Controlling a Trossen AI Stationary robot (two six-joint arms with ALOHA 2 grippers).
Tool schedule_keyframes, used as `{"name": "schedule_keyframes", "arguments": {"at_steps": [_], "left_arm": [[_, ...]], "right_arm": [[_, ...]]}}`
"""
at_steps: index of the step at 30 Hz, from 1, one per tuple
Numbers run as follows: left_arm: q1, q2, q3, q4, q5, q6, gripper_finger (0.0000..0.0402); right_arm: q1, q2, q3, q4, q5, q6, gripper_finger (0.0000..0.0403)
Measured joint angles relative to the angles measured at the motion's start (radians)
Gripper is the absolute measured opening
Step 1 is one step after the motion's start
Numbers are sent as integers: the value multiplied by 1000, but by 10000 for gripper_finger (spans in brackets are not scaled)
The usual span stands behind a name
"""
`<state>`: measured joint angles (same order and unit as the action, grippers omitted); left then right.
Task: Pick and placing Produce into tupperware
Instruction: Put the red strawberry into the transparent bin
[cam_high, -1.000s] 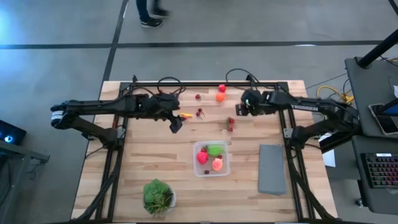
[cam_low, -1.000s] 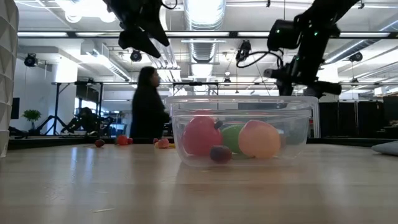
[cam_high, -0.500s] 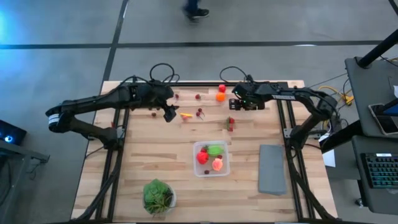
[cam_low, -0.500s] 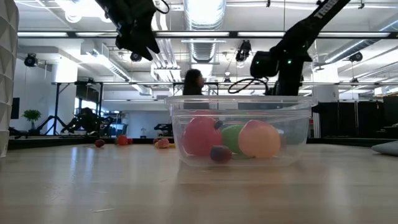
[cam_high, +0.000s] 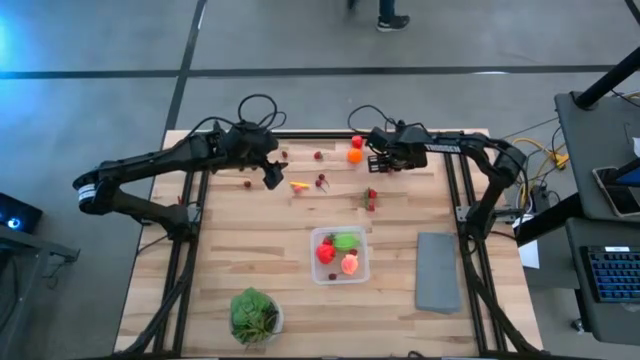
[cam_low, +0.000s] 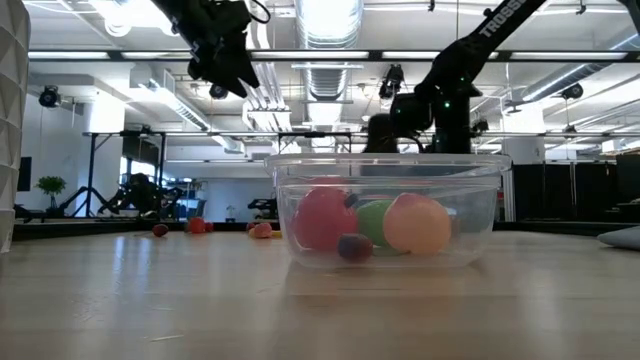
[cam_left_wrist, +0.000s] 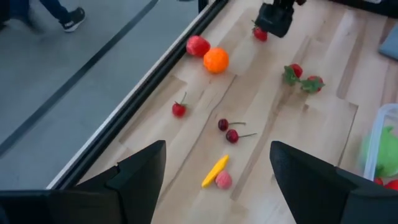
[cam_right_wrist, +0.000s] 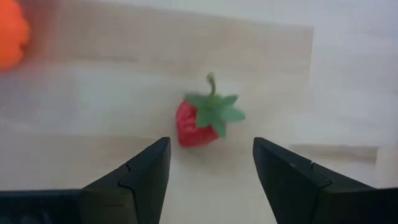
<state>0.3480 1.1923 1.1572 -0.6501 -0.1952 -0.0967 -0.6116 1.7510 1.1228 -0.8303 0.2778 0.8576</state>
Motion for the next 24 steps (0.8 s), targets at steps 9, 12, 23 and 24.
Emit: {"name": "schedule_keyframes", "arguments": {"at_steps": [9,12,23,24], "left_arm": [[26,0,0,48,0,-1,274],[26,0,0,48,1,-2,274],[26,0,0,48,0,-2,274],[26,0,0,48,0,-2,274]], "right_arm": [[-78,60,14,6,-82,-74,221],[-86,68,12,5,-116,-98,221],[-85,65,9,-83,-117,-213,221],[-85,63,9,-85,-112,-249,221]]}}
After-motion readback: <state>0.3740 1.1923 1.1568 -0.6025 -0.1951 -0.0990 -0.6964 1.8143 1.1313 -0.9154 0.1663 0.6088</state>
